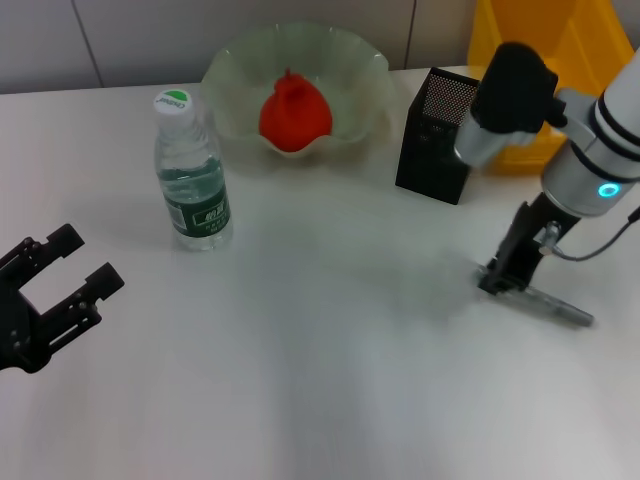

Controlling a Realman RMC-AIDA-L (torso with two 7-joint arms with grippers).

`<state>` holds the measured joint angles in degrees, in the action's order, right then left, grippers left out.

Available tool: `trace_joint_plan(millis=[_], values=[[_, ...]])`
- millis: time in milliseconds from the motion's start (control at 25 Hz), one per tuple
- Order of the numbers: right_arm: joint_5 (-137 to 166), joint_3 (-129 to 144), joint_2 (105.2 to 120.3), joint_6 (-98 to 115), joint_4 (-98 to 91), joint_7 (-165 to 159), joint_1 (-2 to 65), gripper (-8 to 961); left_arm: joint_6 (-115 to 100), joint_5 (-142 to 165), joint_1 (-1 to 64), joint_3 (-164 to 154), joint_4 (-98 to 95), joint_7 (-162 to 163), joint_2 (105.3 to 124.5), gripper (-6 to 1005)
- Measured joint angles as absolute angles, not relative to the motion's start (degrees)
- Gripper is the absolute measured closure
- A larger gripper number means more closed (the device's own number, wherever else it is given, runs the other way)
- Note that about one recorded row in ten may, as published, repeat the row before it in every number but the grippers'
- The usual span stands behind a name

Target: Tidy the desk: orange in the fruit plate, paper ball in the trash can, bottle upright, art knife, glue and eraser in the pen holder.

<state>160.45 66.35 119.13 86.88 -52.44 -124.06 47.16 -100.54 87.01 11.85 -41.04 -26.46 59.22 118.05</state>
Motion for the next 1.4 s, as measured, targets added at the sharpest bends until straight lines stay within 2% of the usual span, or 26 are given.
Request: trace_joint_plan(millis=[880, 1400], values=[[133.5, 64.6, 119.08, 83.8, -74.6, -124.1, 39.4, 810, -101.0, 86.9, 12.1, -40.9, -26.6, 59.5, 118.04, 262], [112.7, 65.5, 119.39, 68.3, -74.2, -116.3, 29.6, 811, -101.2, 85.3, 12.2, -38.8, -26.6, 61.4, 118.06, 263]])
